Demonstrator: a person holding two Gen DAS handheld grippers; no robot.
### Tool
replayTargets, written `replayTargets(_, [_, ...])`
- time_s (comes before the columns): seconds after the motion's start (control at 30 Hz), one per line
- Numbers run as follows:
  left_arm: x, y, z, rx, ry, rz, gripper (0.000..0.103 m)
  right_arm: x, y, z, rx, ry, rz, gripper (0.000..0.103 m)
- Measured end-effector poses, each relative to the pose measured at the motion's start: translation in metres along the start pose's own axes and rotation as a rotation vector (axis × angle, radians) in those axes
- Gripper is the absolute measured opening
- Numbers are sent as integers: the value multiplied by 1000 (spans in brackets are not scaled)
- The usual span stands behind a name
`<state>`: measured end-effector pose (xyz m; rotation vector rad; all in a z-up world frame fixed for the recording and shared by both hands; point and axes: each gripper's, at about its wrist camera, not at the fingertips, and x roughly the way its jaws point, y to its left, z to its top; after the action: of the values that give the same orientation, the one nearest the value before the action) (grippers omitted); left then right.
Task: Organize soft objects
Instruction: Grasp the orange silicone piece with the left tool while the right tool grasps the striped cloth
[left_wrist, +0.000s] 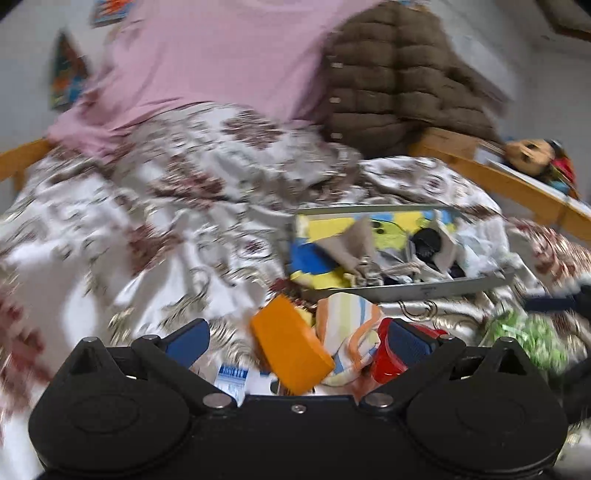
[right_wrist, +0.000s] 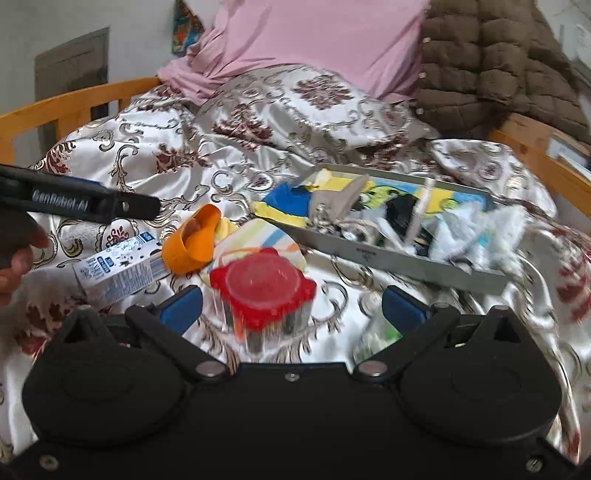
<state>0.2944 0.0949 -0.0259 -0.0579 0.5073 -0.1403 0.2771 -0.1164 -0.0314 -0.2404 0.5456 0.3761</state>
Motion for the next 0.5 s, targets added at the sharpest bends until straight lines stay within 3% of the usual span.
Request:
replayTargets(0.27, [30,15,-9,141,27,-131,101,82,-33,60,129,178,106,102])
replayTargets(0.5, [49,11,-17,217,88,-152,85,155,-27,87,182,343,170,102])
